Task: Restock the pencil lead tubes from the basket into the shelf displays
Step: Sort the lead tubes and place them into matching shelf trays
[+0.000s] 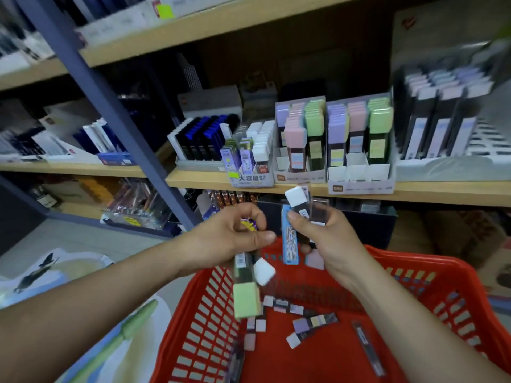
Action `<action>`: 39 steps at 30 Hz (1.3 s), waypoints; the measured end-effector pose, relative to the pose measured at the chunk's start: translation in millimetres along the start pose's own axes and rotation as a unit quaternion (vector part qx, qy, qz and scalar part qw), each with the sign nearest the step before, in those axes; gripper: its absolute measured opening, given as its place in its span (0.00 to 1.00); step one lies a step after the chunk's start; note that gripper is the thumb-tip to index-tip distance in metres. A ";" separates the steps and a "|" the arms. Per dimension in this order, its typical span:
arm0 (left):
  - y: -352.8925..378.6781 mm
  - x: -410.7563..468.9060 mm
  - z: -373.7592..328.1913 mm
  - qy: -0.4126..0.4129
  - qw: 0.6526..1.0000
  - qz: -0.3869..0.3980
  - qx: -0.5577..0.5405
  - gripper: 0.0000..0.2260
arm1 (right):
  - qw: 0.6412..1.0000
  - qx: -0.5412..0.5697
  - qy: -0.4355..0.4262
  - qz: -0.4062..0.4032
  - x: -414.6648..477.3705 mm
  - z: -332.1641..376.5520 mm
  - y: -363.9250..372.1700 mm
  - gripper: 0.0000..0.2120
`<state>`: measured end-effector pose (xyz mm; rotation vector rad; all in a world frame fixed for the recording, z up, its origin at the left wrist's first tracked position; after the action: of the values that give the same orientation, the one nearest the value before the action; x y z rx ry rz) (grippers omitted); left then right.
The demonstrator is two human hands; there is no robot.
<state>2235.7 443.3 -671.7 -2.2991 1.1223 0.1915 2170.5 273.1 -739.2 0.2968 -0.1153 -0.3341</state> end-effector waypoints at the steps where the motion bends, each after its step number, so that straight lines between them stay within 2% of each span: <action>1: -3.1 1.6 -3.8 0.005 0.999 -0.032 0.013 0.11 | 1.000 -0.010 -0.008 0.005 0.1 3.4 2.8 0.01; 5: -2.2 9.8 -15.3 0.019 0.997 -0.047 0.054 0.17 | 0.998 -0.054 -0.035 0.004 0.7 13.5 17.1 0.09; 9: 0.9 13.1 -20.2 0.028 0.997 -0.034 0.067 0.10 | 0.998 -0.055 -0.033 0.001 -0.1 17.0 20.0 0.10; 11: -0.8 10.6 -24.7 0.064 0.995 -0.038 0.070 0.05 | 1.000 0.000 -0.003 -0.028 0.4 19.3 19.1 0.12; 13: -6.7 8.5 -30.6 0.093 0.992 -0.076 0.041 0.01 | 0.993 0.087 0.052 -0.063 1.3 23.0 14.1 0.08; 14: -9.9 8.8 -33.6 0.109 0.989 -0.101 0.023 0.02 | 0.987 0.120 0.084 -0.066 1.6 23.6 11.7 0.06; 17: -19.3 12.7 -43.3 0.148 0.973 -0.177 0.001 0.05 | 0.970 0.171 0.172 -0.005 -3.8 25.6 14.8 0.11; 20: -20.4 20.2 -47.1 0.196 0.956 -0.211 0.061 0.03 | 0.957 0.184 0.221 0.042 -10.8 29.4 25.3 0.14; 23: -19.0 23.7 -46.8 0.227 0.940 -0.233 0.104 0.05 | 0.949 0.207 0.224 0.080 -14.8 38.9 31.5 0.21; 27: -17.7 25.5 -47.1 0.243 0.939 -0.206 0.128 0.04 | 0.945 0.231 0.204 0.109 -16.2 41.3 30.9 0.29; 29: -15.0 26.1 -45.4 0.260 0.937 -0.179 0.146 0.04 | 0.949 0.215 0.196 0.124 -17.8 41.4 31.9 0.27; 33: -11.0 27.1 -42.3 0.272 0.933 -0.152 0.180 0.05 | 0.936 0.226 0.216 0.159 -20.3 40.3 34.8 0.17; 39: -9.4 31.8 -41.3 0.241 0.958 -0.144 0.066 0.05 | 0.940 0.226 0.202 0.159 -19.8 29.9 38.0 0.15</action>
<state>2258.4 403.6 -645.0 -2.4158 0.9627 -0.5668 2158.7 306.1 -700.4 0.7858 0.1696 0.0862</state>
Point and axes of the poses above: each hand's wrist, its own x-axis towards the middle knuckle, its own y-axis out of the palm, z = x × y, the point moved 1 cm from there along x, towards the middle knuckle, and after that the axes turned 7 degrees about -y, right-handed, at the moved point
